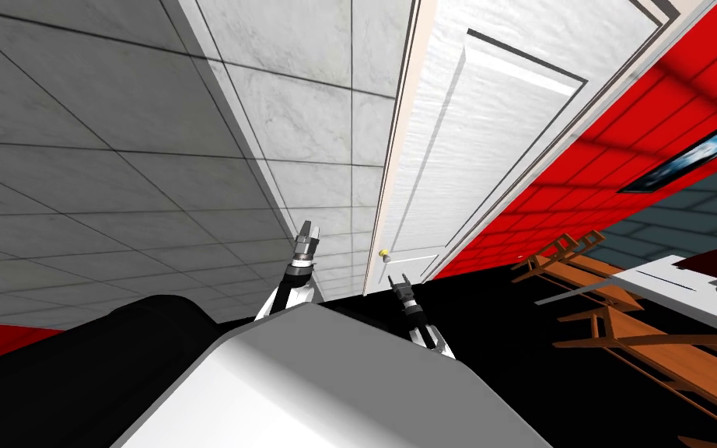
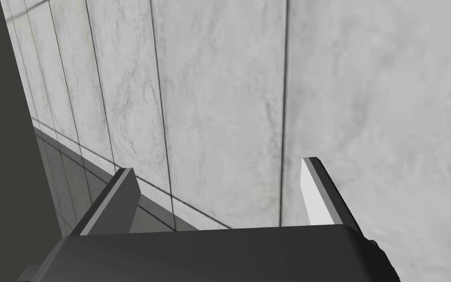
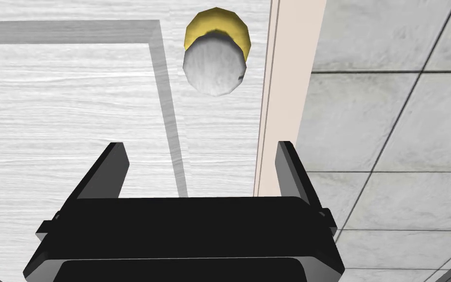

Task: Pull the door open

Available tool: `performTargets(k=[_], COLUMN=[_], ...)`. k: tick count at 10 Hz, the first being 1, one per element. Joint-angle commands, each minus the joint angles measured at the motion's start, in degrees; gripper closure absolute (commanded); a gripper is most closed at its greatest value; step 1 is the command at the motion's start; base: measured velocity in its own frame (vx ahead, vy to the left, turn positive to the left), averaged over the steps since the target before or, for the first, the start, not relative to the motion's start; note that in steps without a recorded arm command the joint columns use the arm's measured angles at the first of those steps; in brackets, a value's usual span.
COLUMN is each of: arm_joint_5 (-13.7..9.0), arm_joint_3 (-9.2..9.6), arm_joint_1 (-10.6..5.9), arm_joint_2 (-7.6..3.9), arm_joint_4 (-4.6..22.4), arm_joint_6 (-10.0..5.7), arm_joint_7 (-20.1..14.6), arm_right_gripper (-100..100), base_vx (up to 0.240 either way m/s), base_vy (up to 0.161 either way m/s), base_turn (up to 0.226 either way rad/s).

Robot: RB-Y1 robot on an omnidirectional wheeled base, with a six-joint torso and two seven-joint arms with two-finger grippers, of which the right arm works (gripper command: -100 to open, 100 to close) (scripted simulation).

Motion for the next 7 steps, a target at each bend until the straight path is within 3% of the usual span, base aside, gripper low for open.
performTargets(k=[1,4,6,7], arm_joint_5=[-1.3,-2.9,-4.2,-3.7], arm_joint_3=[0.49,0.95,1.3,1.31], arm_joint_1=[-0.72,-2.22,-3.35,-2.63], arm_joint_2=[1.41,3.29,4.75,4.09], arm_joint_4=[0.3,1.6,2.7,1.7], arm_joint_6=[1.47,2.85,3.88,3.65], arm_joint_7=[2.1,4.8,6.8,5.8], arm_right_gripper=[-100,-100,-100,-100], base_vx=[0.144,0.148,0.179,0.069], base_vy=[0.006,-0.004,0.004,-0.018], base_turn=[0.02,0.07,0.156,0.071])
